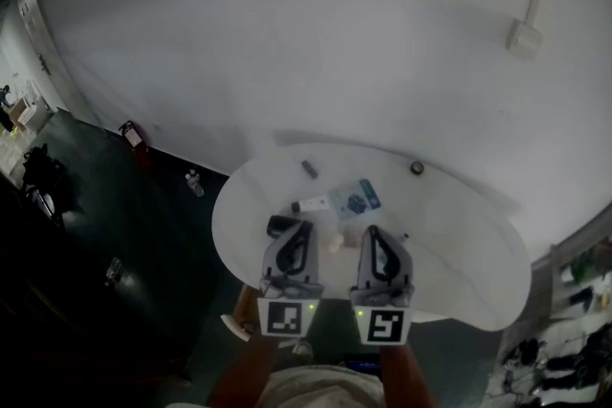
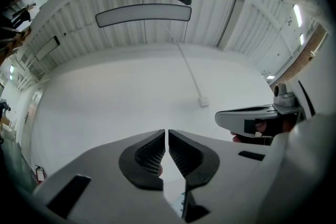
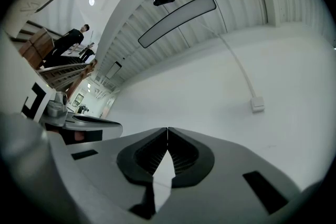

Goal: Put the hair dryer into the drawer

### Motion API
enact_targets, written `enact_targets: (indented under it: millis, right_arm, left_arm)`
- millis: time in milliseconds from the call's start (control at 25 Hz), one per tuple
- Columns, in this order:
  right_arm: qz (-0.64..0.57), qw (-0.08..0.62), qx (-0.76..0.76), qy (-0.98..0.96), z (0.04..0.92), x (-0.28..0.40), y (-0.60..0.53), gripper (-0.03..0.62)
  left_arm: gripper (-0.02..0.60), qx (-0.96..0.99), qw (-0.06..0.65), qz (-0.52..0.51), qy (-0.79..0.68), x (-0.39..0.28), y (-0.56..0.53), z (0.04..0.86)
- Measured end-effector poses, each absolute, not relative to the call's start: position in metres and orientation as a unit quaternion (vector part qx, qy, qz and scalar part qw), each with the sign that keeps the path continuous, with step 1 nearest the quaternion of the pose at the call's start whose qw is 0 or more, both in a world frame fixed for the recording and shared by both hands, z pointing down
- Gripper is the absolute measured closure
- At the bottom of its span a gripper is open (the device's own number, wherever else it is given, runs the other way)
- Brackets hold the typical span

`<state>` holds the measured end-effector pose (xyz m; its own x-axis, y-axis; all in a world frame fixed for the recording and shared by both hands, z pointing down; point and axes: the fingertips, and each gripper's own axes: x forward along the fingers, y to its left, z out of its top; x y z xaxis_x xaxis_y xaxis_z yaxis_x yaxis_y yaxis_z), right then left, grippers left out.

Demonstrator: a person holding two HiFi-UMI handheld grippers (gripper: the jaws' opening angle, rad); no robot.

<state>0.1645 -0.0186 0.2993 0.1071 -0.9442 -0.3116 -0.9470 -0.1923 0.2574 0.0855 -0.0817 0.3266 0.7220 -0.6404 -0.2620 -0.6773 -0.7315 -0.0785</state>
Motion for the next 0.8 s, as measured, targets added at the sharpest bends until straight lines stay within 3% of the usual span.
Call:
enact_targets:
  millis: [80, 200, 320, 360, 520, 800]
  right_arm:
    - [0.202, 0.000, -0.743, 0.639, 0.303, 0.157, -0.027, 0.586]
    - [0.193, -0.004, -0.741, 0.643, 0.308, 0.145, -0.037, 0.586]
    - [0.193, -0.003, -0.738, 0.646, 0.310, 0.134, -0.044, 0.588]
    - [0.191, -0.003, -0.737, 0.648, 0.311, 0.131, -0.046, 0.586]
    - [0.179, -0.005, -0.728, 0.662, 0.318, 0.130, -0.056, 0.586]
    - [0.167, 0.005, -0.701, 0.693, 0.329, 0.135, -0.076, 0.586]
  left_arm:
    - [0.577, -0.924, 0.115, 0.092, 0.354, 0.079, -0.088, 0.330]
    - [0.577, -0.923, 0.071, 0.098, 0.365, 0.067, -0.100, 0.346]
    - [0.577, -0.917, 0.189, 0.058, 0.347, 0.059, -0.104, 0.347]
    - [0.577, -0.916, 0.191, 0.059, 0.348, 0.057, -0.106, 0.350]
    - [0.577, -0.919, 0.048, 0.065, 0.386, 0.050, -0.120, 0.386]
    - [0.520, -0.913, 0.043, -0.013, 0.405, 0.056, -0.129, 0.432]
